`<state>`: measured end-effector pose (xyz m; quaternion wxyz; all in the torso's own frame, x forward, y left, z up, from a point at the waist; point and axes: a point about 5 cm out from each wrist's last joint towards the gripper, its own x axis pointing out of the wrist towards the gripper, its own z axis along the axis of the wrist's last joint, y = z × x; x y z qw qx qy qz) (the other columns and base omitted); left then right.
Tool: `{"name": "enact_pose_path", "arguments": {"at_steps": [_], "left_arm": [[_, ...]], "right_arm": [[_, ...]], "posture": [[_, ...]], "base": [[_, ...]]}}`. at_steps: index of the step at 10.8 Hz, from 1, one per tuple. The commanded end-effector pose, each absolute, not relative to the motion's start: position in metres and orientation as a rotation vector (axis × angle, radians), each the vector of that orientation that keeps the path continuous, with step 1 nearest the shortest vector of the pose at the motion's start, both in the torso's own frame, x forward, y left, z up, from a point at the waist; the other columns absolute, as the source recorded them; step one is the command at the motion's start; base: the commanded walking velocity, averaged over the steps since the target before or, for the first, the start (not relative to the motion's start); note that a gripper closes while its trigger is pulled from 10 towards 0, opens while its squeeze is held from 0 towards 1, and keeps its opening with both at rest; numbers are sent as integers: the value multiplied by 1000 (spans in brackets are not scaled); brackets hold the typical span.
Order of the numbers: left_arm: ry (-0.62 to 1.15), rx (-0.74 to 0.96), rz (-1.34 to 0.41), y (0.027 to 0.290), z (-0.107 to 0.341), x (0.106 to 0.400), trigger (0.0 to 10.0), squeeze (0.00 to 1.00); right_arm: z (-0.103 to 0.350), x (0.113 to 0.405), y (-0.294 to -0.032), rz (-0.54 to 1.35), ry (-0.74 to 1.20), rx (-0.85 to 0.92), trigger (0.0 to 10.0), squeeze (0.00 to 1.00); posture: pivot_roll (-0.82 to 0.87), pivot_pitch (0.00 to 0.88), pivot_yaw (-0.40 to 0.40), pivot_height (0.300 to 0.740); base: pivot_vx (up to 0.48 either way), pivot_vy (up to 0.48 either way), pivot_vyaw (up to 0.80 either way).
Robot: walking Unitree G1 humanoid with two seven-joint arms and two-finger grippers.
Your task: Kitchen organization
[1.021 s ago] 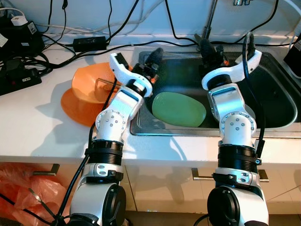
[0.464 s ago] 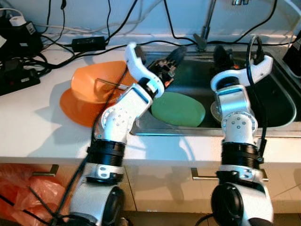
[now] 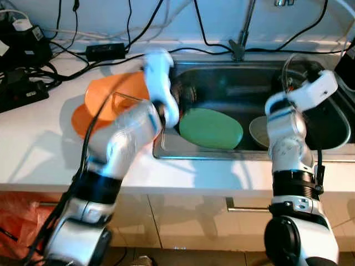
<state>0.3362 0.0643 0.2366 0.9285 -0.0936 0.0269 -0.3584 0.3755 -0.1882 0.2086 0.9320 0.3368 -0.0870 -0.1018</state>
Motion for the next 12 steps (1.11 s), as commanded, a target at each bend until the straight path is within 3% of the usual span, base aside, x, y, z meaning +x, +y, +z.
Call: {"name": "enact_pose_path", "arguments": {"at_steps": [1,2,3,4,5,7,8,9,10,11,12], "left_arm": [[44,-103,-756,63,238,332,10000,1000],[52,-48,-763,65,236,330,10000,1000],[57,-17,-774,66,235,328,10000,1000],[56,1,-777,67,235,327,10000,1000],[54,37,-778,68,234,326,10000,1000],[55,60,-787,70,234,325,10000,1000],[58,69,-792,70,235,325,10000,1000],[63,84,-800,70,235,324,10000,1000],[68,94,-803,70,234,323,10000,1000],[68,97,-803,70,234,323,10000,725],[70,93,-799,72,234,323,10000,31]], "right_arm": [[206,376,-187,-215,-170,584,0,0],[202,378,-186,-217,-155,471,0,0],[190,381,-182,-203,-68,313,784,0],[183,382,-180,-188,-32,265,0,0],[167,384,-172,-136,70,166,667,0],[158,387,-164,-77,126,168,9333,0],[157,388,-159,-29,145,164,10000,0],[157,390,-155,5,160,154,10000,1000],[156,391,-154,11,165,160,10000,1000],[157,392,-155,5,162,165,10000,1000],[156,392,-157,-10,164,174,10000,1000]], "posture": [[88,61,54,740],[88,61,54,740],[89,59,52,740],[93,56,51,740],[94,54,49,740],[100,50,47,740],[102,50,48,740],[104,51,49,740],[107,52,49,740],[107,53,48,740],[106,53,48,740]], "base": [[0,0,0],[0,0,0],[0,0,0],[0,0,0],[0,0,0],[0,0,0],[0,0,0],[0,0,0],[0,0,0],[0,0,0],[0,0,0]]}}
